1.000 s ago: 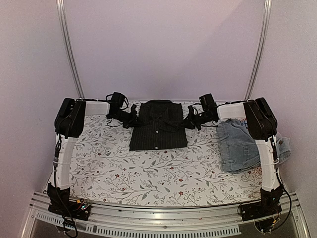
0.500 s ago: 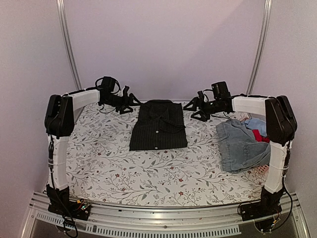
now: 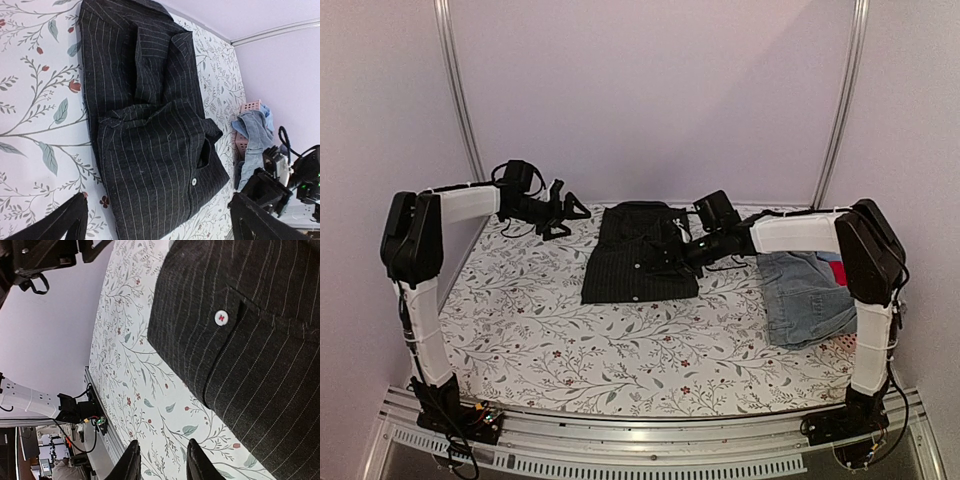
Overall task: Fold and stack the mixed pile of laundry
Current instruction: Smooth out the 2/3-rectangle-folded shirt at the center of the board.
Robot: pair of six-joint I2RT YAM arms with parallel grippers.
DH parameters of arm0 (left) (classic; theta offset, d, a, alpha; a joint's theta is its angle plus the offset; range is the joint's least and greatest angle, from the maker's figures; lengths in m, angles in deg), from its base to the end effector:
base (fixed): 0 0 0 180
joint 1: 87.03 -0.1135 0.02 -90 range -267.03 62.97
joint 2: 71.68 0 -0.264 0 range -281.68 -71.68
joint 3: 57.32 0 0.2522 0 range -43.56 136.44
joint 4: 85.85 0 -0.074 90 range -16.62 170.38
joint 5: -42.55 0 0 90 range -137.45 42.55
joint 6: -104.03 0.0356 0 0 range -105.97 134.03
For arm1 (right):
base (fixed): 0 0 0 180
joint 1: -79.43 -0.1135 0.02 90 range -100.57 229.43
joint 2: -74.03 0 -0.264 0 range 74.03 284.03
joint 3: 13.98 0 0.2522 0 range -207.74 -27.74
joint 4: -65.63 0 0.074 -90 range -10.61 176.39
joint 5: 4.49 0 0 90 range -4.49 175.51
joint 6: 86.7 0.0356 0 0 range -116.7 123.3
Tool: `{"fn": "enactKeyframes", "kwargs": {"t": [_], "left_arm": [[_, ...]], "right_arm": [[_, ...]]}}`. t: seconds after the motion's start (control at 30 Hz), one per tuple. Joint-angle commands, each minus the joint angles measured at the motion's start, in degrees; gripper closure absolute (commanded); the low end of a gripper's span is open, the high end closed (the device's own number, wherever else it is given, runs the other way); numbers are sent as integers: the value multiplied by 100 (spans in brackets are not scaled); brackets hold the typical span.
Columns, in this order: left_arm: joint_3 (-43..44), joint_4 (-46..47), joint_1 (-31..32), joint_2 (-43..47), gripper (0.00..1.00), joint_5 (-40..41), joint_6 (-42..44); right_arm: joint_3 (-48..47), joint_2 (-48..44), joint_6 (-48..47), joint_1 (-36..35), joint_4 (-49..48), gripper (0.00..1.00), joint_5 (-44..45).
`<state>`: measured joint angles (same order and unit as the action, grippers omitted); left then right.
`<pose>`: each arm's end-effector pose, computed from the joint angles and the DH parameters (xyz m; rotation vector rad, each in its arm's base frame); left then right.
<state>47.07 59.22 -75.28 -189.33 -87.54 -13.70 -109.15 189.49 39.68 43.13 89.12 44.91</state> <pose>0.4413 -0.1152 0.2140 -0.0024 2.4671 -1.1544 0.3433 0.2809 0.1945 -0.3990 2.5393 1.3986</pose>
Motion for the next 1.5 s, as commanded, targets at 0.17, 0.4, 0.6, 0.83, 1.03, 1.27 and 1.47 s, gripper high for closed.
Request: {"fn": "enactKeyframes", "kwargs": {"t": [0.17,0.4,0.6,0.83,1.03,1.27,1.47], "left_arm": [[-177,253,33,250,0,-67,29],[-135,245,14,146,0,-113,96],[-37,251,9,6,0,-180,144],[125,204,3,-232,0,-244,164],[141,167,-6,-260,0,-230,199],[-210,395,-17,46,0,-227,155],[-454,562,-6,119,0,-224,44]], "right_arm": [[-1078,1117,-38,-9,707,75,1041],[-2186,2050,-333,126,1417,76,1456],[-2983,2358,-307,468,1448,78,1852],[-3862,2792,-427,754,1212,74,1978],[-4275,3097,-382,878,918,64,1609],[-2740,1698,-610,869,578,54,1409],[-1710,564,-751,808,633,53,1839]]}}
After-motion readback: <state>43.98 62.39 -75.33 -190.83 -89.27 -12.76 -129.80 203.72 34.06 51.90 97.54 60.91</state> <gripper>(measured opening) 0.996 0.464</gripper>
